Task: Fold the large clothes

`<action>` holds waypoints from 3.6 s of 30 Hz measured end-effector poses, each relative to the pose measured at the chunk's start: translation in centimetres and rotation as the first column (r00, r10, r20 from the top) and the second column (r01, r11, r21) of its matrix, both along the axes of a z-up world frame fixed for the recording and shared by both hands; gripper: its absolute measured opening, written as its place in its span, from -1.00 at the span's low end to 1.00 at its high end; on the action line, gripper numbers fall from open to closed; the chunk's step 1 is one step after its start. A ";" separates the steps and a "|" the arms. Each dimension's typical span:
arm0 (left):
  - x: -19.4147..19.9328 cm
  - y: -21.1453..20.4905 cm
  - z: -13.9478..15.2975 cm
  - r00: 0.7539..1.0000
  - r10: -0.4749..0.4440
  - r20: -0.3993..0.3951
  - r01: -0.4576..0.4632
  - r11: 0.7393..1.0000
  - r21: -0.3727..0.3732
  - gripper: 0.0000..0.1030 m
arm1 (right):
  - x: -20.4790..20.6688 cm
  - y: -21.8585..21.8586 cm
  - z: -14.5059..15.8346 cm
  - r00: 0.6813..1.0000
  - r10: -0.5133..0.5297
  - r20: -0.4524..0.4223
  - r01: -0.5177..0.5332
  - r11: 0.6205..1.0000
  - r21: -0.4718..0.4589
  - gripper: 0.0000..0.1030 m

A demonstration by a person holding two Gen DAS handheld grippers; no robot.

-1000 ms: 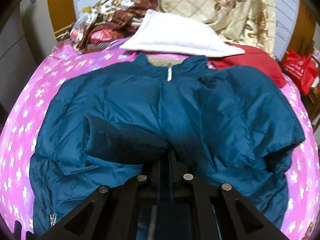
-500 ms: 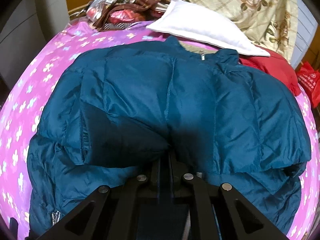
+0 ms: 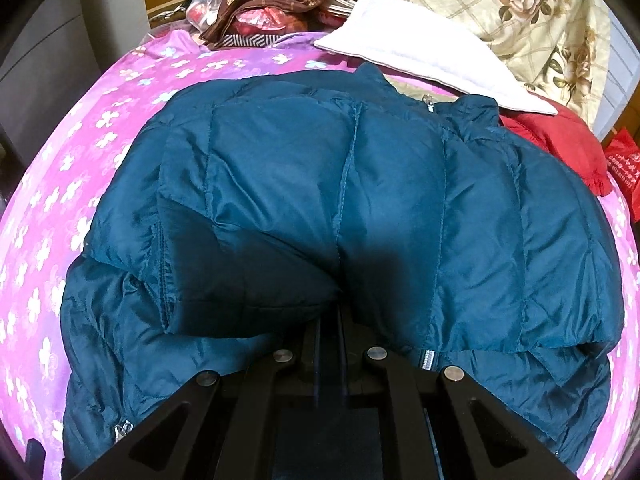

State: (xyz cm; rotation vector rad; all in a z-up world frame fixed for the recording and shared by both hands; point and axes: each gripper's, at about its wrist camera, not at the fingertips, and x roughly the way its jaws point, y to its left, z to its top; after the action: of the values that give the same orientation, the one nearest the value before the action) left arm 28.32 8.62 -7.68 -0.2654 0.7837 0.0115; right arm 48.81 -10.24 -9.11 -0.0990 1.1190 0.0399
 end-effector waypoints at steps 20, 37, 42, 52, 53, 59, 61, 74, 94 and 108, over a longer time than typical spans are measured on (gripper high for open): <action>-0.5 0.8 0.5 1.000 -0.025 -0.001 0.025 0.998 -0.058 0.25 | -4.2 -3.5 6.5 0.988 -0.103 0.114 0.084 0.984 0.160 0.11; 0.6 1.8 -0.3 0.998 -0.014 -0.054 0.007 0.992 -0.129 0.25 | 1.3 -7.1 2.4 0.968 -0.228 0.101 0.239 0.964 -0.115 0.09; 1.1 1.8 -0.7 0.997 -0.014 -0.073 0.005 0.991 -0.133 0.25 | 2.6 -3.1 0.3 0.988 -0.130 0.079 0.139 0.984 -0.115 0.08; 0.9 1.9 -0.6 0.997 -0.013 -0.079 0.002 0.992 -0.129 0.25 | 1.7 1.1 2.3 0.984 -0.054 0.172 0.066 0.996 -0.063 0.08; 0.9 1.8 -0.6 0.997 -0.013 -0.075 0.003 0.992 -0.125 0.25 | 2.0 1.6 1.8 0.986 -0.042 0.159 0.055 0.996 -0.073 0.08; 1.0 1.8 -0.5 0.998 -0.011 -0.070 0.003 0.994 -0.107 0.25 | 3.3 2.3 -0.4 0.994 -0.049 0.096 0.058 0.994 -0.096 0.09; 1.0 1.9 -0.5 0.997 -0.013 -0.070 0.006 0.994 -0.106 0.25 | 2.8 1.6 0.3 0.993 -0.069 0.100 0.075 0.995 -0.065 0.09; -1.3 1.0 1.3 0.999 -0.041 -0.005 0.041 0.998 -0.044 0.25 | -11.0 -5.2 6.0 0.971 -0.082 0.225 0.105 0.990 -0.092 0.09; -3.8 -0.4 3.4 0.995 -0.084 0.056 0.084 0.996 0.003 0.25 | -22.8 -15.7 3.8 0.933 -0.323 0.161 0.332 0.943 -0.033 0.09; -9.4 -5.7 3.1 0.993 -0.104 0.054 0.091 0.976 0.197 0.25 | -32.9 -23.2 3.9 0.885 -0.433 0.170 0.429 0.901 0.061 0.09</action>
State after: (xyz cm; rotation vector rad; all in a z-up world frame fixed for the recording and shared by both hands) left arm 18.89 2.91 -4.61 -0.0419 0.7255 -0.0130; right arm 15.90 -33.39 -5.25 0.1664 0.9379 -0.3512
